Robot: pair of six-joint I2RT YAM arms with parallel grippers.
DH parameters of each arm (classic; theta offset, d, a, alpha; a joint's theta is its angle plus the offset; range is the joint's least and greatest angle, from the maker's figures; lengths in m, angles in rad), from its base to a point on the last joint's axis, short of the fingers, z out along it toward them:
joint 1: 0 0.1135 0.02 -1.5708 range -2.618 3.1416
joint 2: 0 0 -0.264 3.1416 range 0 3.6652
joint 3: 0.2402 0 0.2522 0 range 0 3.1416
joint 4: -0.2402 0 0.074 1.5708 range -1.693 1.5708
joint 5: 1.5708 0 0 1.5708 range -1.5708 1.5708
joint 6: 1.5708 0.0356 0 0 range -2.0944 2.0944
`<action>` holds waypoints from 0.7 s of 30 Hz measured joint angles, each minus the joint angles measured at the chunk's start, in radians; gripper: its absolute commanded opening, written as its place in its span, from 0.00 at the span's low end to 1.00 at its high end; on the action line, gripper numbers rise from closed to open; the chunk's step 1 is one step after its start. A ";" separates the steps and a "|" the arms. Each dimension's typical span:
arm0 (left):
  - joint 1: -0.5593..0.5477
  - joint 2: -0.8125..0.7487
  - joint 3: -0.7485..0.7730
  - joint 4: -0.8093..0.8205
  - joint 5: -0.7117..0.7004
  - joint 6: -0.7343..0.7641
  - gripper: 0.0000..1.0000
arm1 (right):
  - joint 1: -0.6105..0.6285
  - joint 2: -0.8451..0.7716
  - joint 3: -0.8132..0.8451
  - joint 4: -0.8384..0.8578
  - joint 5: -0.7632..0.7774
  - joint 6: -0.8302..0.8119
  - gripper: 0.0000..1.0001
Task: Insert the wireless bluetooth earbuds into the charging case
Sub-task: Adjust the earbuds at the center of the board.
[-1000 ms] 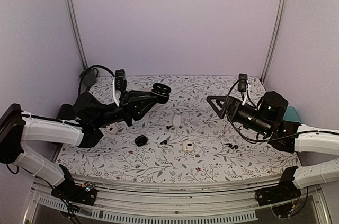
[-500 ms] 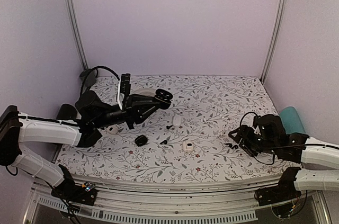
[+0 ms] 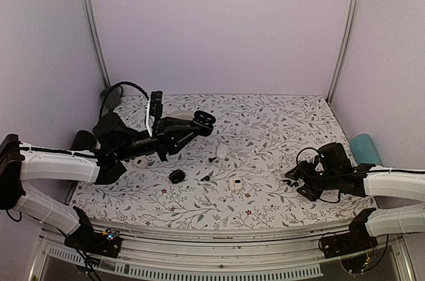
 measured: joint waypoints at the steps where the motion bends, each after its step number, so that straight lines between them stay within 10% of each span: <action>1: 0.000 0.000 0.000 -0.002 -0.001 0.000 0.00 | -0.014 0.009 -0.008 0.018 -0.018 0.002 0.79; 21: 0.003 -0.046 0.000 -0.051 -0.023 0.002 0.00 | -0.114 0.277 0.074 0.192 -0.125 -0.056 0.75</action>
